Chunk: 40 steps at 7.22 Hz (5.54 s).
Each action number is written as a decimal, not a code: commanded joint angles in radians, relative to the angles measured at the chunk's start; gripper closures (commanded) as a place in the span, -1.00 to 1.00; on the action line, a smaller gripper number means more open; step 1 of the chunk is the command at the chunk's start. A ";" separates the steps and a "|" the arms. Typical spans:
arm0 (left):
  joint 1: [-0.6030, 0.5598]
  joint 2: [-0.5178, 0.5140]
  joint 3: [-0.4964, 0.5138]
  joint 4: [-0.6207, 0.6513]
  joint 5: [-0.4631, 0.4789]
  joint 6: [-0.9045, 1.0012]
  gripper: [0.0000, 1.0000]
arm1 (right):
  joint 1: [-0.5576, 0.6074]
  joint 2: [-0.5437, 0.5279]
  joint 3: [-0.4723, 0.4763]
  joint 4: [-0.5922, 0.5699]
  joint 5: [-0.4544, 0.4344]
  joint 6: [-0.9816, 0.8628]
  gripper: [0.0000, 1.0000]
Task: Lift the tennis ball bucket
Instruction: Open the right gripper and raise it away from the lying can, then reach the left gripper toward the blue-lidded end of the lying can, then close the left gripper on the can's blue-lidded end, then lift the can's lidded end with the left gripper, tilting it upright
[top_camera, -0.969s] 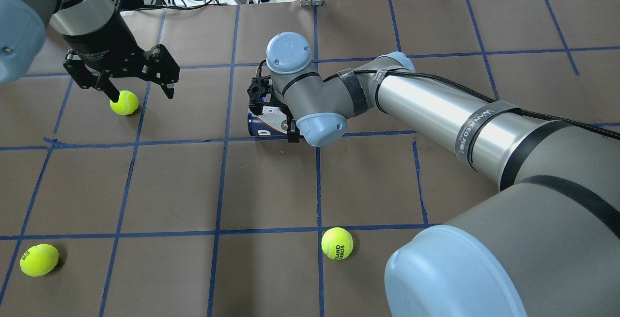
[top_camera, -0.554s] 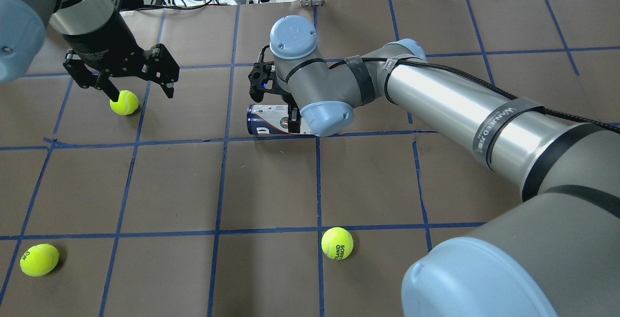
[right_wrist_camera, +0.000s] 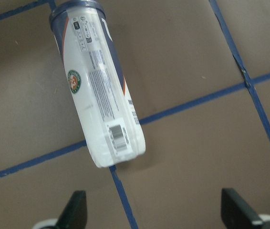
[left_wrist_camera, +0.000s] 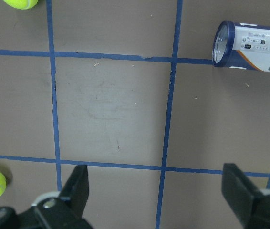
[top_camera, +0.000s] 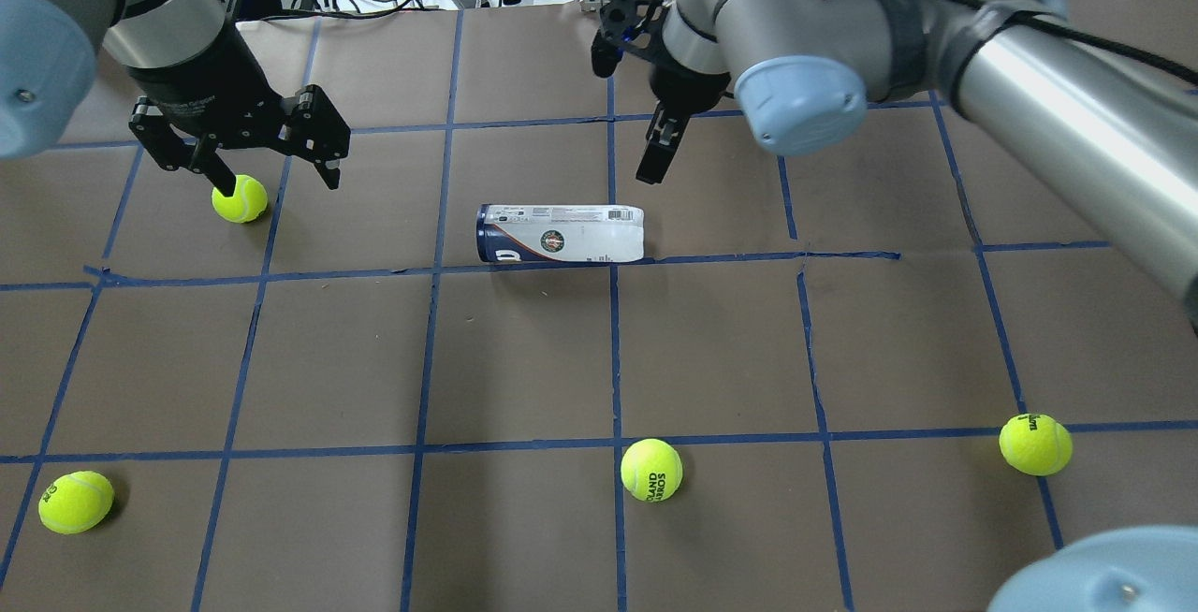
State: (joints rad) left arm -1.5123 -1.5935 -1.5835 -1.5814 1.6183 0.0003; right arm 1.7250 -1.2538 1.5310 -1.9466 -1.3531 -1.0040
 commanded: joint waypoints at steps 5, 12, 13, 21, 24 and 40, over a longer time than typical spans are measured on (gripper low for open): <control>0.044 -0.110 -0.010 0.165 -0.300 0.040 -1.00 | -0.220 -0.355 -0.008 0.372 -0.166 0.353 -1.00; 0.118 -0.302 -0.096 0.279 -0.514 0.204 -1.00 | -0.165 -0.228 -0.274 0.572 -0.216 0.939 -1.00; 0.118 -0.328 -0.104 0.329 -0.638 0.205 -1.00 | -0.150 -0.230 -0.266 0.580 -0.213 1.046 -1.00; 0.112 -0.487 -0.188 0.481 -0.853 0.218 -1.00 | -0.140 -0.346 -0.061 0.479 -0.215 1.047 -1.00; 0.103 -0.487 -0.210 0.480 -0.854 0.207 -1.00 | -0.139 -0.357 -0.045 0.476 -0.213 1.061 -1.00; -0.082 -0.408 0.289 0.317 -0.244 -0.131 1.00 | -0.140 -0.361 -0.020 0.388 -0.219 0.986 -1.00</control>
State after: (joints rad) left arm -1.5363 -2.0020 -1.3520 -1.2619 1.1871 -0.1791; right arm 1.5852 -1.6152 1.5110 -1.5585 -1.5722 -0.0184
